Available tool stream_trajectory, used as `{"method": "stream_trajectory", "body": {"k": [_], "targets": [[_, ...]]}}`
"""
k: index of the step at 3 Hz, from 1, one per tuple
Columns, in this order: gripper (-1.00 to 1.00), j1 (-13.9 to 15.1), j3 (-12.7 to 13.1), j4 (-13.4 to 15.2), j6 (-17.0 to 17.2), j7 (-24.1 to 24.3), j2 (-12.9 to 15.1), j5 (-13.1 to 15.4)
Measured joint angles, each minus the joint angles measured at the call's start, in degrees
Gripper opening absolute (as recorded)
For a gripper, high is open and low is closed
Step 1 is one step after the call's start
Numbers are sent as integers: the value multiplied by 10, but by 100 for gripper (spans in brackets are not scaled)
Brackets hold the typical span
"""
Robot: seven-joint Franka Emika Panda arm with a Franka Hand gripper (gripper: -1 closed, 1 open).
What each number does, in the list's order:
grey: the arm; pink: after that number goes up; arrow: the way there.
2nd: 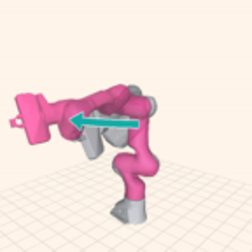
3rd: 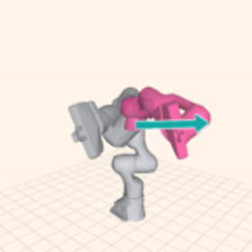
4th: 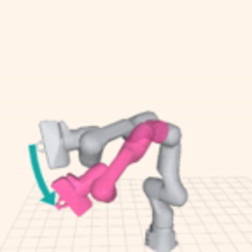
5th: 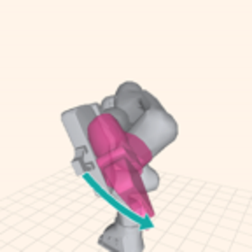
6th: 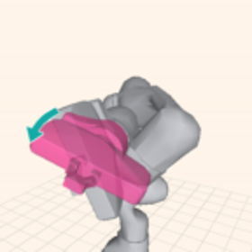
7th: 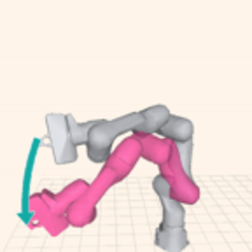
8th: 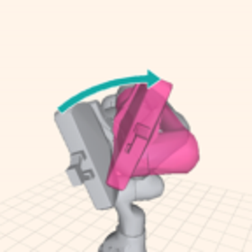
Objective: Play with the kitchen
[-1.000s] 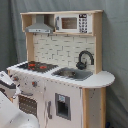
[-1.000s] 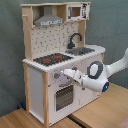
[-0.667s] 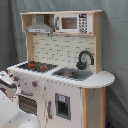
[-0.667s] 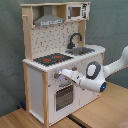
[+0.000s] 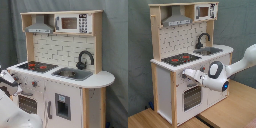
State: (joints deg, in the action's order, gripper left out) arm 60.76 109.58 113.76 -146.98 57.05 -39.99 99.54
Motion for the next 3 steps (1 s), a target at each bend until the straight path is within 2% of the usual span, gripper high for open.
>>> {"method": "stream_trajectory", "body": {"k": [1,3], "targets": [[100,-57,-13,24,-4,-8,-11,0],[100,-137,-76,86,-4,-46,-11,0]]}}
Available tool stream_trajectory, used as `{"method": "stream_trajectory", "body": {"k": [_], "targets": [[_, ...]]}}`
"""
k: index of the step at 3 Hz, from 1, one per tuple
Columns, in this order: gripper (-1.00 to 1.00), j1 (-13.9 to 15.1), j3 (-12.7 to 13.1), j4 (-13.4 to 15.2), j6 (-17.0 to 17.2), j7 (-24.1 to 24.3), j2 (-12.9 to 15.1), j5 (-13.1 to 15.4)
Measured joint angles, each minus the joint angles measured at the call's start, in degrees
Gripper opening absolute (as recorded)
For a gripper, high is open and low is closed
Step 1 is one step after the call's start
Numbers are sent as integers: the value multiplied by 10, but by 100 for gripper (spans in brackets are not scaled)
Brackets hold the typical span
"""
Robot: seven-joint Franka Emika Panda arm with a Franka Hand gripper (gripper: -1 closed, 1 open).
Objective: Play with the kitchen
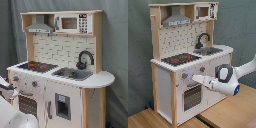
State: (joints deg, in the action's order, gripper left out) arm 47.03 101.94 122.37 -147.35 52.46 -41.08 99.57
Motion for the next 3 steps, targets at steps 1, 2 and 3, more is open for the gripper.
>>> {"method": "stream_trajectory", "body": {"k": [1,2,3], "targets": [[100,-40,-34,31,0,-27,0,0],[100,-78,-70,60,0,-56,0,0],[100,-110,-104,85,1,-91,-1,1]]}}
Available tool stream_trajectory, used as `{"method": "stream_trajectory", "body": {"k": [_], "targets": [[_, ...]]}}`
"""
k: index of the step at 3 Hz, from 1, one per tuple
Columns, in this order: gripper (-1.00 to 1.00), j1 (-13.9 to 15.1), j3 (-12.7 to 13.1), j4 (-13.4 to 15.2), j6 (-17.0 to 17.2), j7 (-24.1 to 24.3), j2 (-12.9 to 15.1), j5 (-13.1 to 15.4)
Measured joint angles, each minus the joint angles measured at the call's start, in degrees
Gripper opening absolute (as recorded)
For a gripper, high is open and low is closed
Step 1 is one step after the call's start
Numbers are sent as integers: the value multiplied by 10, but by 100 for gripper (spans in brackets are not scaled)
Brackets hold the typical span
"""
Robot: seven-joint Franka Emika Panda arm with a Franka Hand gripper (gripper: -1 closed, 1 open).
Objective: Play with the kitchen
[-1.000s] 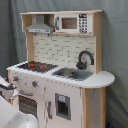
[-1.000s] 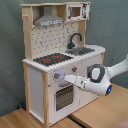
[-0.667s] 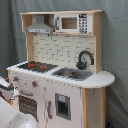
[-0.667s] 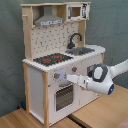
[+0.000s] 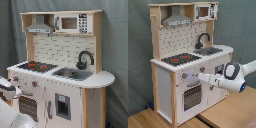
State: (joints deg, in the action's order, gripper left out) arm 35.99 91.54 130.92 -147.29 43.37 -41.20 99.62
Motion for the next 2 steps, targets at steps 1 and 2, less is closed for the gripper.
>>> {"method": "stream_trajectory", "body": {"k": [1,2], "targets": [[100,-27,-31,20,1,-38,-2,0],[100,-52,-63,42,1,-86,-5,0]]}}
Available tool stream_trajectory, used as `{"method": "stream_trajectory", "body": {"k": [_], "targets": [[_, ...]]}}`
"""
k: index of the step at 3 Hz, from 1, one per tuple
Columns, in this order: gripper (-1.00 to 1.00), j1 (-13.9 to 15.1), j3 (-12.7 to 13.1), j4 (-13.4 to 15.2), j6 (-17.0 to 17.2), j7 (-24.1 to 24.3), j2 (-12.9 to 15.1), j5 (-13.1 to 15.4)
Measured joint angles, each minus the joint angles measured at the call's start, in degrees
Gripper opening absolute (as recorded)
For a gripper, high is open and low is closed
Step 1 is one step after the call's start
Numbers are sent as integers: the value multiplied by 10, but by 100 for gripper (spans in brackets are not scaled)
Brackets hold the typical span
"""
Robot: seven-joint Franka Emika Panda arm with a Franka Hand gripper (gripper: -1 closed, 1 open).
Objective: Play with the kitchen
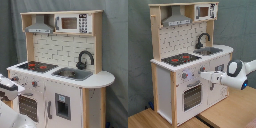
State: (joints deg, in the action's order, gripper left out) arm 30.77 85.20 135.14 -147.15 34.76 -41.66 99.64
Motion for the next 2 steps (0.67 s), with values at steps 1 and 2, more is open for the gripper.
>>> {"method": "stream_trajectory", "body": {"k": [1,2], "targets": [[100,-24,-25,26,6,-49,-2,0],[100,-48,-32,62,25,-85,-8,0]]}}
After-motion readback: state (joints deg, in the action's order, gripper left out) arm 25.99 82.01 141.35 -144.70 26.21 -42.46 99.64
